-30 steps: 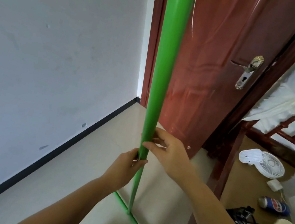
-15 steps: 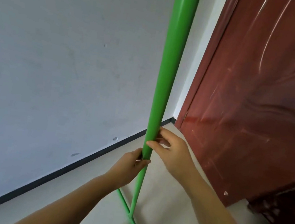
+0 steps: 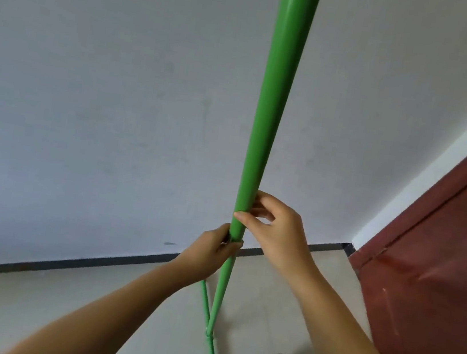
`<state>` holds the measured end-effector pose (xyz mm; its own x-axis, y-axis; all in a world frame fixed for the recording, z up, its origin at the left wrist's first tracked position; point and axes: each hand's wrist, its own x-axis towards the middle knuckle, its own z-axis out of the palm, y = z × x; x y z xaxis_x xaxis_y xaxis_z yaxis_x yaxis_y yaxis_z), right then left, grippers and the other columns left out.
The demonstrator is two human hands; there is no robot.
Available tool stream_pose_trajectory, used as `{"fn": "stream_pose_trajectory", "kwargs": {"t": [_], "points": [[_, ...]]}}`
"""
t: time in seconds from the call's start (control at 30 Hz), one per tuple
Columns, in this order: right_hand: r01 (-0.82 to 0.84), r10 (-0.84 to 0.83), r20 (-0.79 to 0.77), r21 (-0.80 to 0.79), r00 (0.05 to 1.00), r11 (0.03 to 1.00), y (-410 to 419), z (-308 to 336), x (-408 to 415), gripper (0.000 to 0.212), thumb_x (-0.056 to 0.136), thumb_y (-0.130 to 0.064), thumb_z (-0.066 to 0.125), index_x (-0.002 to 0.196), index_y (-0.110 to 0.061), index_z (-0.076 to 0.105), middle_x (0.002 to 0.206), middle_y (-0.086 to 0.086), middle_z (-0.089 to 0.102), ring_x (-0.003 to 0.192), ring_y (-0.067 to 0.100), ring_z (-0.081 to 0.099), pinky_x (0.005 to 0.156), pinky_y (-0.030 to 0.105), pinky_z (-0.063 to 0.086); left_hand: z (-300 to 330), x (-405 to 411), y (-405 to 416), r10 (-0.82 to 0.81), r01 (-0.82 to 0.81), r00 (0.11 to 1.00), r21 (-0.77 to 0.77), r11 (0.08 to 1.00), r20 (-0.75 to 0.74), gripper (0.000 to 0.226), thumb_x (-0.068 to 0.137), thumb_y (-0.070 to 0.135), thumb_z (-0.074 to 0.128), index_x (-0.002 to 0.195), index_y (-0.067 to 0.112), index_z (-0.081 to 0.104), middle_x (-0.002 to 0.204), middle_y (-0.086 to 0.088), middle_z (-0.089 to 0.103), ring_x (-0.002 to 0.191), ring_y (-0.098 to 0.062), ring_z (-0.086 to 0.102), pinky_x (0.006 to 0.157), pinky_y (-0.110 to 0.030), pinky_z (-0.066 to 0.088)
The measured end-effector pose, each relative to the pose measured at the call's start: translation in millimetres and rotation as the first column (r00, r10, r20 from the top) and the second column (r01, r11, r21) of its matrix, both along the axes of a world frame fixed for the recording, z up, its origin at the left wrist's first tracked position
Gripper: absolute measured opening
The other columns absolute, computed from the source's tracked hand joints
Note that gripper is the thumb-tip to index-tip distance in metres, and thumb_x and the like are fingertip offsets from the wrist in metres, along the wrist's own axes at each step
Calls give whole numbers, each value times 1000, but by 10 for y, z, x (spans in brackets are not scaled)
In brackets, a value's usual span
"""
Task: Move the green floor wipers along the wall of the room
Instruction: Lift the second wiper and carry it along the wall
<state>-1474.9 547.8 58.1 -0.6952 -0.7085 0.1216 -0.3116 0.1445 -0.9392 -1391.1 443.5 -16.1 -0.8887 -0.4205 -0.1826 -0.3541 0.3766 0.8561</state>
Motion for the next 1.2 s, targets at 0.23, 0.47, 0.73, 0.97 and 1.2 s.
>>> {"fn": "stream_pose_trajectory", "kwargs": {"t": [0.23,0.47,0.73,0.97,1.2], "points": [[-412,414,-85,41,906,910,-546,-12,-742,22,73,-22,72,93,-27,65,89,-8,69,83,5,62,72,11,48,21,-396,-65,386,-386,922,-3,923,10,24,90,24,41,111,13,47,113,-14,64,104,-25,59,92,-44,50],[-683,688,-154,91,710,725,-869,-7,-1154,19,73,-25,73,90,-27,66,88,0,66,81,5,62,72,21,54,-35,-716,88,694,-694,720,-29,719,-11,33,84,35,38,113,21,43,111,-11,64,102,-27,59,91,-52,48],[-837,845,-60,115,532,535,-1125,22,-1353,20,77,-24,69,96,-29,63,90,-7,70,87,15,66,83,43,56,33,-1028,135,876,-870,483,-107,481,9,25,88,32,44,111,22,43,103,-10,63,89,-26,61,82,-49,53],[-925,938,-58,155,341,346,-1278,92,-1440,23,79,-22,67,101,-17,60,92,0,69,88,17,68,85,39,56,41,-1274,151,966,-964,259,-69,258,8,31,87,23,47,117,21,38,101,-13,63,88,-28,61,83,-51,52],[-960,968,-140,161,208,229,-1412,147,-1313,31,79,-25,67,105,-12,58,99,9,69,86,23,68,83,37,57,93,-1205,82,987,-986,160,-42,159,-14,34,89,15,46,122,14,38,102,-11,58,90,-24,57,88,-43,50]]}}
